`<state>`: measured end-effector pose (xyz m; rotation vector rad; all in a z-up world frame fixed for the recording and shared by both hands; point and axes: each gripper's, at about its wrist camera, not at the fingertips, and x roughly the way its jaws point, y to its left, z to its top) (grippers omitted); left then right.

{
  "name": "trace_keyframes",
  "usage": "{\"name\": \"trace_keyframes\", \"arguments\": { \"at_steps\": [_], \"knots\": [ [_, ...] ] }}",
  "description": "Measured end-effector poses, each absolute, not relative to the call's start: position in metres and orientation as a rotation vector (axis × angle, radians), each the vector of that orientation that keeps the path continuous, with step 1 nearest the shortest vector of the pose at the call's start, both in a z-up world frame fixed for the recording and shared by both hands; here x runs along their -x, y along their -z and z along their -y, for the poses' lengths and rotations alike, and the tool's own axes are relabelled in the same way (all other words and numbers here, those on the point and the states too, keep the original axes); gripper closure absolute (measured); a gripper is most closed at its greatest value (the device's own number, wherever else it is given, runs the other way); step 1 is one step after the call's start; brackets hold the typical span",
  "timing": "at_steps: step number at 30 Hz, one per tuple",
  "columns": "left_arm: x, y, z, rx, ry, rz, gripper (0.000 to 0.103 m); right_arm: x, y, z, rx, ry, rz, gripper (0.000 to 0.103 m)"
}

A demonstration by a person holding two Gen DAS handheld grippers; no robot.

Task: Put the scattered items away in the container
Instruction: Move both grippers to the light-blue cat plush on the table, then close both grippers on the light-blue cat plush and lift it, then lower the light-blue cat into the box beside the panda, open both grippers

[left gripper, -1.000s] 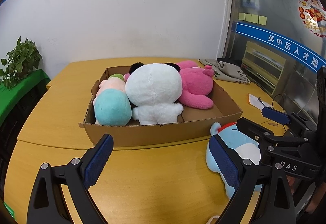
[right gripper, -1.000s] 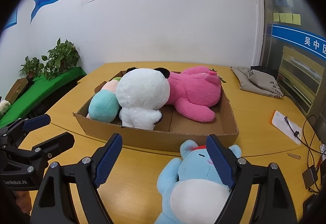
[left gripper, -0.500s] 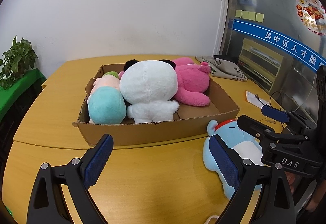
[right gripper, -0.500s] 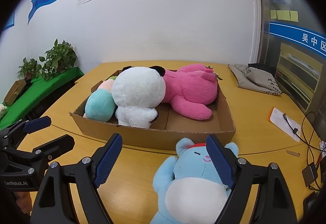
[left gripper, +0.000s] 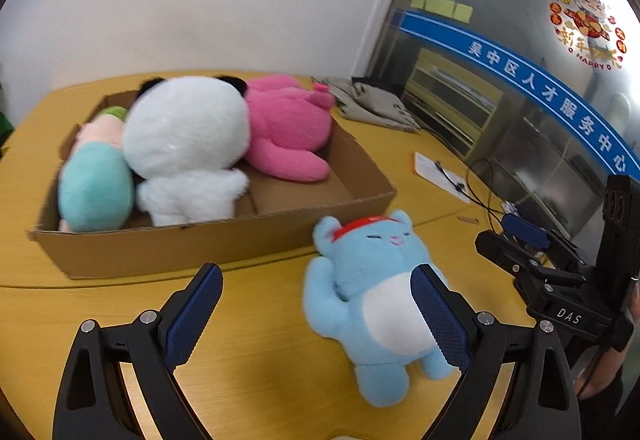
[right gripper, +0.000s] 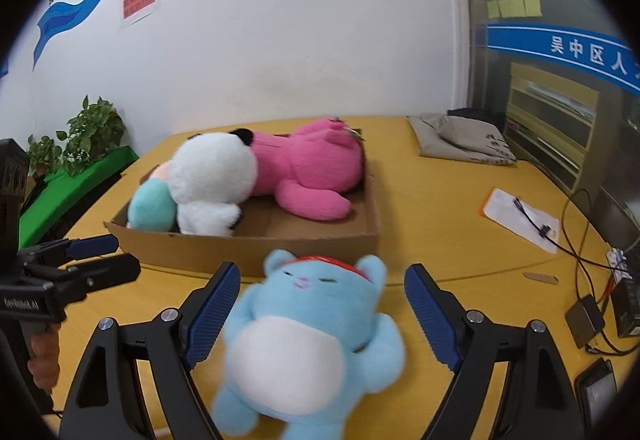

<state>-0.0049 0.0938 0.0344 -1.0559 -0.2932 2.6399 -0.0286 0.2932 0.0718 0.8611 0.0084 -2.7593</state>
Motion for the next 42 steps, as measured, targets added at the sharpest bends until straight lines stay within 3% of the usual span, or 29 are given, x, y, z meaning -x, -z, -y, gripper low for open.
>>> {"name": "trace_keyframes", "arguments": {
  "at_steps": [11,17,20,21,22,23,24,25,33,42],
  "knots": [
    [0.055,0.034,-0.118,1.262,-2.427,0.371,0.006,0.036,-0.015,-0.373,-1.080,2.678,0.208,0.019],
    [0.073,0.067,-0.109,1.344,-2.294,0.528,0.007,0.063,0.021,-0.386,-1.272,2.641,0.325,0.022],
    [0.079,0.069,-0.112,1.357,-2.258,0.542,0.024,0.076,0.041,-0.371,-1.349,2.589,0.305,0.028],
    [0.080,0.068,-0.113,1.361,-2.246,0.537,0.039,0.080,0.046,-0.366,-1.362,2.561,0.316,0.029],
    [0.081,0.068,-0.116,1.372,-2.243,0.513,0.062,0.082,0.049,-0.364,-1.366,2.544,0.331,0.036],
    [0.081,0.070,-0.119,1.395,-2.254,0.472,0.070,0.084,0.052,-0.360,-1.369,2.522,0.342,0.047],
    [0.081,0.072,-0.121,1.414,-2.263,0.435,0.070,0.086,0.053,-0.358,-1.370,2.508,0.335,0.054],
    [0.080,0.073,-0.123,1.417,-2.266,0.419,0.071,0.087,0.054,-0.355,-1.372,2.490,0.320,0.068],
    [0.062,0.057,-0.121,1.359,-2.318,0.398,0.078,0.085,0.052,-0.353,-1.322,2.465,0.324,0.080],
    [0.066,-0.053,-0.107,1.017,-2.514,0.328,0.081,0.084,-0.035,-0.334,-0.967,2.604,0.239,0.085]
  ]
}}
